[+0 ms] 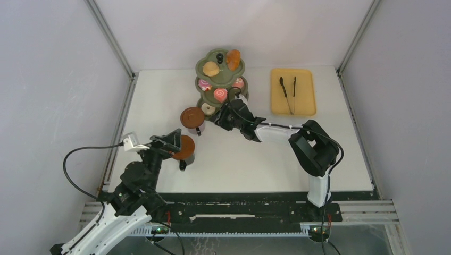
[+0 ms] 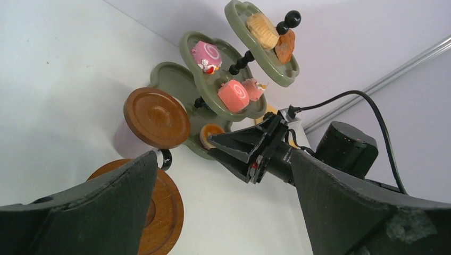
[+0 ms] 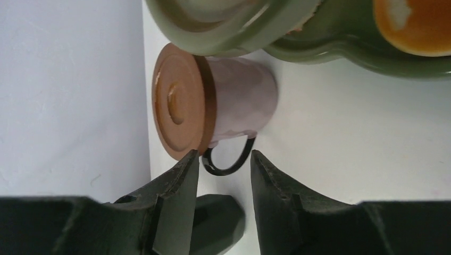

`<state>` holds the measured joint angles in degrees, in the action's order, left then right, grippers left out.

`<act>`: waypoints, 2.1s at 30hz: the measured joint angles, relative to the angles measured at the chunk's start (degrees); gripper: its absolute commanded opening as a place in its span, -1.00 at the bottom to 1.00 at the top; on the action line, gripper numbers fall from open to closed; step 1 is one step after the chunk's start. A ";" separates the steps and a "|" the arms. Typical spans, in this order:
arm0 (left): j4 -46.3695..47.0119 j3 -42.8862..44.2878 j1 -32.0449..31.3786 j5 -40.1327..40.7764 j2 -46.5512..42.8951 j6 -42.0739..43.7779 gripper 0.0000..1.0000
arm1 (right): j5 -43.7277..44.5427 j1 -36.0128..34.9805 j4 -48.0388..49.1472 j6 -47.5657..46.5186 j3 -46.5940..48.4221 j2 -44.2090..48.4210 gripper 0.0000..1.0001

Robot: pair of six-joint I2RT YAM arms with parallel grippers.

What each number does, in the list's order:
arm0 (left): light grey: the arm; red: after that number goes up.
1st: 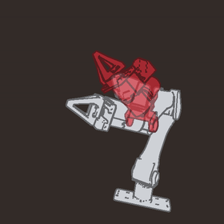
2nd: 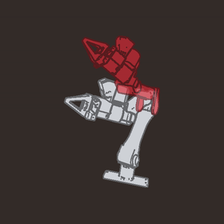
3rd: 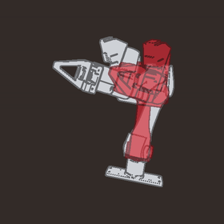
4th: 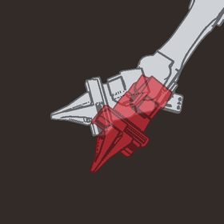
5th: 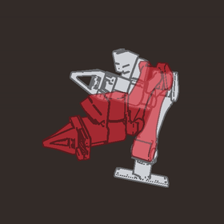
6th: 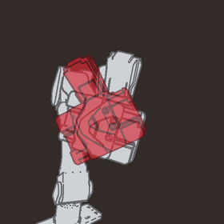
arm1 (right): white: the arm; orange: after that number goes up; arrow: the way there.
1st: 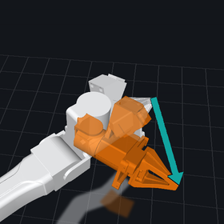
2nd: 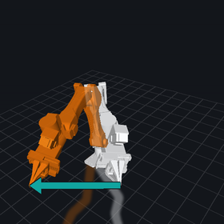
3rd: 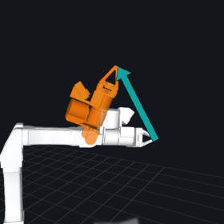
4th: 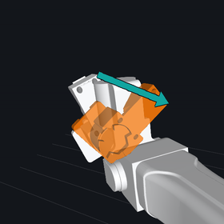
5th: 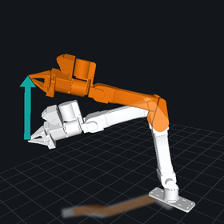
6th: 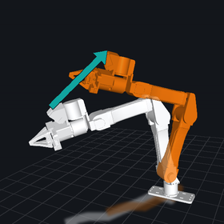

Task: Serve the afternoon tea
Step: Pick up the coaster from the center of the board.

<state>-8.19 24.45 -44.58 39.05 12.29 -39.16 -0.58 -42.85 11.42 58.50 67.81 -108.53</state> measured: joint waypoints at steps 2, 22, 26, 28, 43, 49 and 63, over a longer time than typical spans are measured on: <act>-0.57 0.00 0.00 0.33 -0.39 0.00 1.00 | -0.61 -0.31 1.29 0.42 0.76 -0.92 -0.01; -1.95 0.00 0.00 1.57 -0.74 0.00 1.00 | -5.09 -0.26 8.61 3.45 3.93 -6.45 0.07; -1.95 0.00 0.00 1.57 -0.76 -0.11 1.00 | -5.81 -0.26 9.27 3.74 3.93 -6.67 0.07; -1.95 0.00 0.00 1.57 -0.83 -0.15 1.00 | -6.01 -0.31 9.62 3.87 3.93 -6.88 0.08; -1.90 0.00 0.00 1.55 -0.85 -1.01 1.00 | -6.62 -0.57 11.15 4.70 3.93 -8.04 0.12; -1.90 0.00 0.00 1.55 -0.85 -1.01 1.00 | -6.62 -1.09 11.50 4.70 4.00 -8.61 0.12; -1.90 0.00 0.00 1.55 -0.85 -0.98 1.00 | -6.84 -1.29 11.69 4.83 6.82 -10.86 0.08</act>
<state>-10.09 24.45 -44.58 40.60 11.44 -40.14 -7.42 -44.14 23.11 63.33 74.63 -119.39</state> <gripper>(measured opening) 0.998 0.554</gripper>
